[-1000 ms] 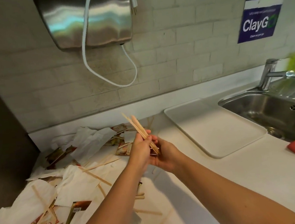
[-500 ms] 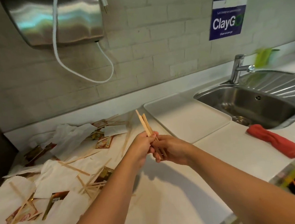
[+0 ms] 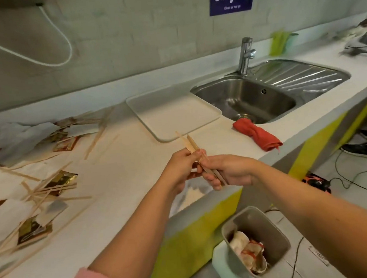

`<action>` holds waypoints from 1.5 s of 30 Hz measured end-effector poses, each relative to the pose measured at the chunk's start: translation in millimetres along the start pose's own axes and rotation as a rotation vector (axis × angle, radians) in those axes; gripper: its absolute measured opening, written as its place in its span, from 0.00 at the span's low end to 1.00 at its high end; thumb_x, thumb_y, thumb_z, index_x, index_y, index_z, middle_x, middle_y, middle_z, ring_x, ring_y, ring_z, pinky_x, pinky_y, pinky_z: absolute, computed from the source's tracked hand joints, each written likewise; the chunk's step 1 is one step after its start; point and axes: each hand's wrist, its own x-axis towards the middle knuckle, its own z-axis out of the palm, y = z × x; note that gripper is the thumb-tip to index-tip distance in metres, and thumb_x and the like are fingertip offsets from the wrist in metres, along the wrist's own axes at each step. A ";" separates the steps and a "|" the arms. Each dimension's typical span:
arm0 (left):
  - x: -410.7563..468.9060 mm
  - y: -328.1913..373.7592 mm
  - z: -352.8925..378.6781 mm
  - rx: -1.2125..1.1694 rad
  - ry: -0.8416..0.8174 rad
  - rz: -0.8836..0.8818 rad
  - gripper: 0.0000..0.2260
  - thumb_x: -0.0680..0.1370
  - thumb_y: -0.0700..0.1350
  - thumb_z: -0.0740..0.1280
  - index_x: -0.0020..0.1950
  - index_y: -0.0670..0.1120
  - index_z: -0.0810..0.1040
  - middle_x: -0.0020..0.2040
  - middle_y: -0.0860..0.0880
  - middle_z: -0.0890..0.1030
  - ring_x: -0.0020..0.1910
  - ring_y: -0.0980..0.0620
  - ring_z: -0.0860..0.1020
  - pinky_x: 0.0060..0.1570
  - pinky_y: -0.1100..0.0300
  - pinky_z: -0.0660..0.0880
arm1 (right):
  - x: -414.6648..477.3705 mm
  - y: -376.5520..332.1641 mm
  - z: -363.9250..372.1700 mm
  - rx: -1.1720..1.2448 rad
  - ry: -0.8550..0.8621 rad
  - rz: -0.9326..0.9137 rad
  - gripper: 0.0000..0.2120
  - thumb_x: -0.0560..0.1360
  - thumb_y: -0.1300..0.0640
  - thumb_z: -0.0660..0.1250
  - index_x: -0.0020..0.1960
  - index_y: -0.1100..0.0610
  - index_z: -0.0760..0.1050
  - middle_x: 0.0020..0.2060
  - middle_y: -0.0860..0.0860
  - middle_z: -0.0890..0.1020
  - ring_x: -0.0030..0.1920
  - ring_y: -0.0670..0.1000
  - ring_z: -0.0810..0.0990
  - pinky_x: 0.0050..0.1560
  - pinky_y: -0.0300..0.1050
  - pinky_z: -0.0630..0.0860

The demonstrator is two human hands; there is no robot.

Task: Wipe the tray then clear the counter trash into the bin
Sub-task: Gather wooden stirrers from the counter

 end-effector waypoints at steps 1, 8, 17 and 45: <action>-2.5 -6.3 11.3 0.006 -0.022 -0.011 0.06 0.79 0.42 0.62 0.46 0.45 0.78 0.28 0.51 0.75 0.30 0.53 0.72 0.37 0.61 0.75 | -9.4 9.4 -8.6 0.008 -0.012 0.018 0.14 0.82 0.53 0.49 0.46 0.58 0.69 0.28 0.50 0.70 0.26 0.47 0.67 0.30 0.39 0.67; -18.3 -69.7 91.9 0.051 -0.199 -0.109 0.06 0.79 0.41 0.63 0.43 0.46 0.78 0.25 0.50 0.76 0.30 0.55 0.77 0.40 0.62 0.76 | -81.4 80.7 -61.4 0.035 -0.098 0.214 0.12 0.80 0.54 0.52 0.47 0.58 0.71 0.29 0.49 0.73 0.27 0.45 0.71 0.33 0.39 0.73; -21.5 -159.0 137.7 0.225 -0.081 -0.526 0.12 0.79 0.42 0.62 0.62 0.42 0.72 0.55 0.43 0.78 0.39 0.54 0.75 0.35 0.62 0.73 | -105.4 177.8 -91.1 -0.287 0.154 0.663 0.08 0.80 0.60 0.57 0.44 0.58 0.71 0.27 0.50 0.68 0.22 0.44 0.65 0.23 0.36 0.65; -26.7 -146.2 94.0 0.408 -0.008 -0.471 0.10 0.80 0.40 0.59 0.39 0.49 0.70 0.39 0.50 0.74 0.31 0.56 0.72 0.30 0.64 0.67 | -34.5 137.3 -37.7 -0.921 0.030 0.927 0.24 0.81 0.51 0.56 0.70 0.66 0.62 0.66 0.63 0.72 0.60 0.62 0.78 0.63 0.53 0.74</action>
